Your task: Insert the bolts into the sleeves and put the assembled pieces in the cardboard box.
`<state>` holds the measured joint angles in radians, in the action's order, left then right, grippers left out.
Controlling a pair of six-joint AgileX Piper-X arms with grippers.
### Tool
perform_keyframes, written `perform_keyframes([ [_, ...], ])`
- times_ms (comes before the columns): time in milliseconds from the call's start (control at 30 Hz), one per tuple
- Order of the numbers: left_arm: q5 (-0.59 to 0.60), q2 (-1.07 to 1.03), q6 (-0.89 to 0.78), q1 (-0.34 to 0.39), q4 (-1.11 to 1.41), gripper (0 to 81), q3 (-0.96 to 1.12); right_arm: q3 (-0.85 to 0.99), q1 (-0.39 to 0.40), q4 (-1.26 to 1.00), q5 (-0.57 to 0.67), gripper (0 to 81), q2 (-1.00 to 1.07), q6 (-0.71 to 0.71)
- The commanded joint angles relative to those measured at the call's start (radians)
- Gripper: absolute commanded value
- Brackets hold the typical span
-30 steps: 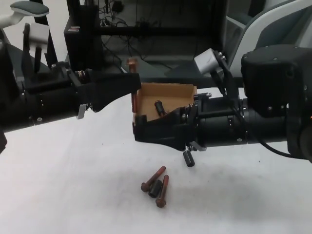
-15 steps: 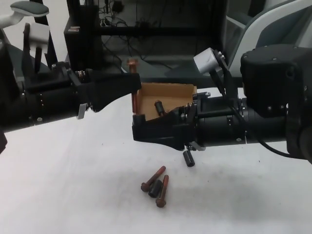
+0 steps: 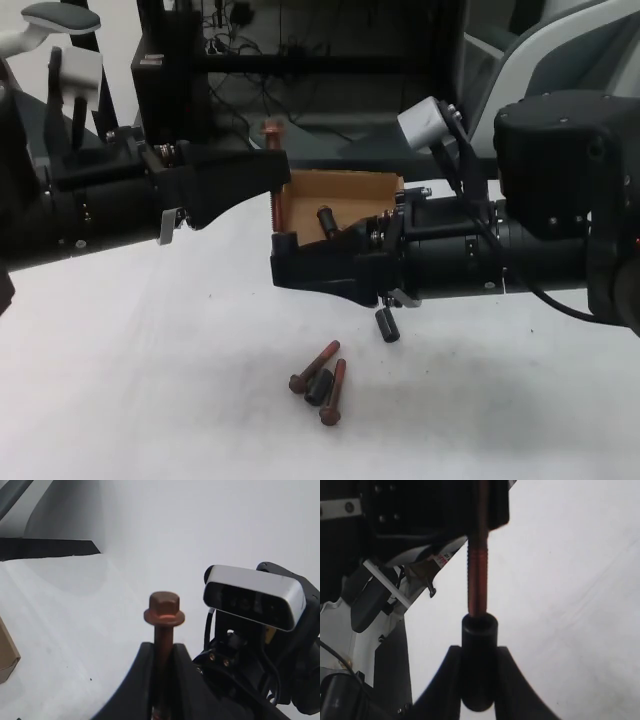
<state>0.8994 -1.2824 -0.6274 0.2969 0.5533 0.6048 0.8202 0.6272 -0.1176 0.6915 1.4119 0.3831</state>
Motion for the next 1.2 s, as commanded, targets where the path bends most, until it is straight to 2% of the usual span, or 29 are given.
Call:
perform_keyframes([
  [0, 0.014, 0.005, -0.003, 0.004, 0.02, 1.7, 0.01, 0.009, 0.001, -0.039, 0.01, 0.4, -0.002, 0.011],
  [533, 0.014, 0.005, -0.024, 0.004, 0.02, 1.7, 0.01, 0.009, 0.001, -0.055, 0.03, 0.4, -0.002, 0.022],
  [767, 0.068, 0.005, -0.032, 0.004, 0.02, 1.7, 0.01, 0.009, 0.001, -0.06, 0.03, 0.4, -0.002, 0.022],
  [1167, 0.07, 0.005, -0.015, 0.004, -0.035, 1.7, 0.008, 0.015, -0.001, -0.082, 0.015, 0.4, -0.002, 0.022],
])
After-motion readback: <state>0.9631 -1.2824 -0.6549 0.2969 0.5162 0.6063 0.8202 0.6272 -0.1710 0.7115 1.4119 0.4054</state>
